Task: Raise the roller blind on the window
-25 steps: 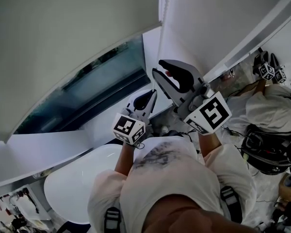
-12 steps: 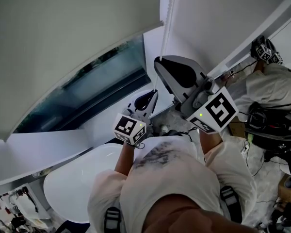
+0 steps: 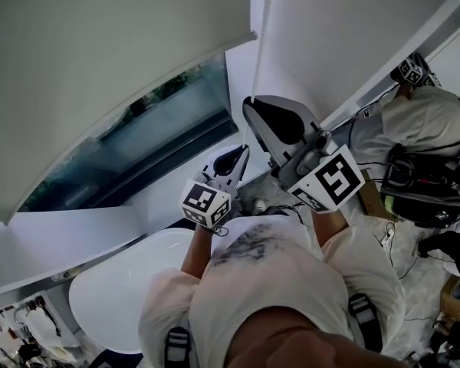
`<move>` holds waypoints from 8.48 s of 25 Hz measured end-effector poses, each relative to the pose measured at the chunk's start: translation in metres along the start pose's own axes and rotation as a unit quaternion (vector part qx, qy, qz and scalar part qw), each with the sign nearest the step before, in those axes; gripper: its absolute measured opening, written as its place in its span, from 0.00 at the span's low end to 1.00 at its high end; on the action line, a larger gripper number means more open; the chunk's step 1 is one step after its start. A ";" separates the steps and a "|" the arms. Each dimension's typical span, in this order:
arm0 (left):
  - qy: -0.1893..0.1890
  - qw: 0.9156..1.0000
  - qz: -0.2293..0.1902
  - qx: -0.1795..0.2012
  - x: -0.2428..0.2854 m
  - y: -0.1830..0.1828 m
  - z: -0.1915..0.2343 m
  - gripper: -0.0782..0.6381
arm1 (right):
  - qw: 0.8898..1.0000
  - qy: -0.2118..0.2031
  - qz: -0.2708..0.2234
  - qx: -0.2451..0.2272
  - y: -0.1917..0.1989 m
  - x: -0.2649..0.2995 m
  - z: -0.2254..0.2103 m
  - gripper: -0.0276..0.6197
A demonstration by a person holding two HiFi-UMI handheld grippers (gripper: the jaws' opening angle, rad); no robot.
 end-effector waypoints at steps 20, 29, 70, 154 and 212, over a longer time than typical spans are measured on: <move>-0.001 0.997 0.052 -0.052 0.005 0.079 0.020 0.12 | 0.999 -0.004 0.047 0.021 0.080 -0.007 0.002 0.14; -0.008 0.994 0.077 -0.074 0.000 0.116 0.021 0.12 | 0.996 -0.007 0.082 0.026 0.112 -0.021 0.013 0.14; -0.022 1.000 0.021 -0.005 -0.026 0.016 0.007 0.19 | 0.992 -0.021 0.121 0.031 0.163 -0.033 0.014 0.14; -0.025 0.999 -0.012 0.036 0.007 -0.034 0.006 0.12 | 0.962 -0.024 0.270 0.044 0.309 -0.069 0.030 0.14; -0.030 0.999 -0.005 0.026 0.006 -0.012 0.007 0.12 | 0.999 0.011 0.053 -0.003 0.038 -0.012 -0.014 0.28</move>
Point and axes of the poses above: the fingertips, and each gripper's own axes: x forward along the fingers, z to its left, y out of its underside, the point moved 2 cm from there along -x, backward along the fingers, and after that the axes turned 10 degrees about y, right-handed, at the moved point
